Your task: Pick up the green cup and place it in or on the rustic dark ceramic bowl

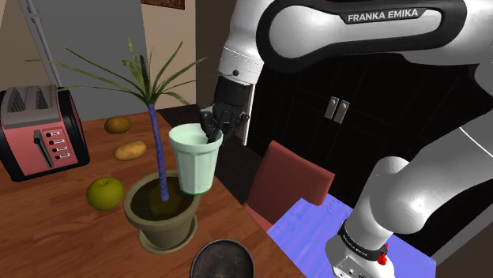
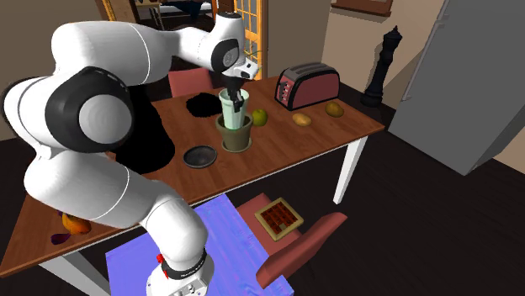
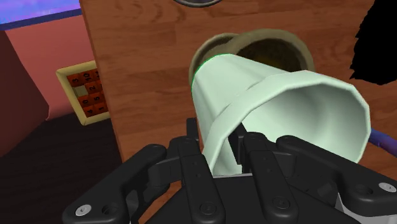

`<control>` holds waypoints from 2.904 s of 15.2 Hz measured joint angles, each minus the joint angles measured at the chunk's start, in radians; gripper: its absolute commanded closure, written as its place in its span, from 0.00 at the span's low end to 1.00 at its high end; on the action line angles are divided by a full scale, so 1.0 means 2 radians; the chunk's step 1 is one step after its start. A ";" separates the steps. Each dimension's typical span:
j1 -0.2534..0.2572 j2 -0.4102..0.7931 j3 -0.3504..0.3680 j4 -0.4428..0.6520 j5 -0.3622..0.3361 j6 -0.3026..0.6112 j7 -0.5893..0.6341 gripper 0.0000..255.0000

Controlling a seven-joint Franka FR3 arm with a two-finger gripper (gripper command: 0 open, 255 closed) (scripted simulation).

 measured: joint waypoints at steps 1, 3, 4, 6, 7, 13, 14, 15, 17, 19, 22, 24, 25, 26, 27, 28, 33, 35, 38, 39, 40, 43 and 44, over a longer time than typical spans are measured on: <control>0.006 -0.016 0.004 -0.012 0.005 -0.002 0.007 1.00; 0.016 -0.043 0.010 -0.027 0.015 -0.011 0.018 1.00; 0.021 -0.051 0.017 -0.028 0.019 -0.015 0.029 1.00; 0.033 -0.079 0.026 -0.042 0.029 -0.025 0.045 1.00; 0.039 -0.090 0.031 -0.046 0.033 -0.029 0.054 1.00; 0.074 -0.151 0.063 -0.065 0.062 -0.057 0.110 1.00; 0.077 -0.155 0.066 -0.072 0.065 -0.053 0.112 1.00; 0.078 -0.158 0.068 -0.078 0.067 -0.050 0.113 1.00; 0.080 -0.159 0.073 -0.090 0.072 -0.038 0.113 1.00; 0.082 -0.160 0.076 -0.102 0.075 -0.027 0.111 1.00; 0.084 -0.159 0.082 -0.121 0.081 -0.008 0.107 1.00; 0.086 -0.158 0.087 -0.135 0.085 0.007 0.105 1.00; 0.086 -0.158 0.089 -0.140 0.088 0.013 0.105 1.00; 0.087 -0.156 0.091 -0.146 0.089 0.020 0.104 1.00; 0.088 -0.156 0.094 -0.152 0.092 0.027 0.104 1.00; 0.088 -0.155 0.095 -0.157 0.094 0.033 0.101 1.00; 0.092 -0.148 0.107 -0.185 0.105 0.067 0.097 1.00; 0.092 -0.141 0.113 -0.193 0.109 0.083 0.095 1.00; 0.093 -0.139 0.115 -0.198 0.111 0.089 0.094 1.00; 0.093 -0.139 0.115 -0.198 0.111 0.090 0.094 1.00; 0.093 -0.139 0.115 -0.198 0.112 0.090 0.094 1.00; 0.093 -0.139 0.115 -0.199 0.112 0.090 0.094 0.00; 0.093 -0.139 0.115 -0.198 0.112 0.090 0.094 0.00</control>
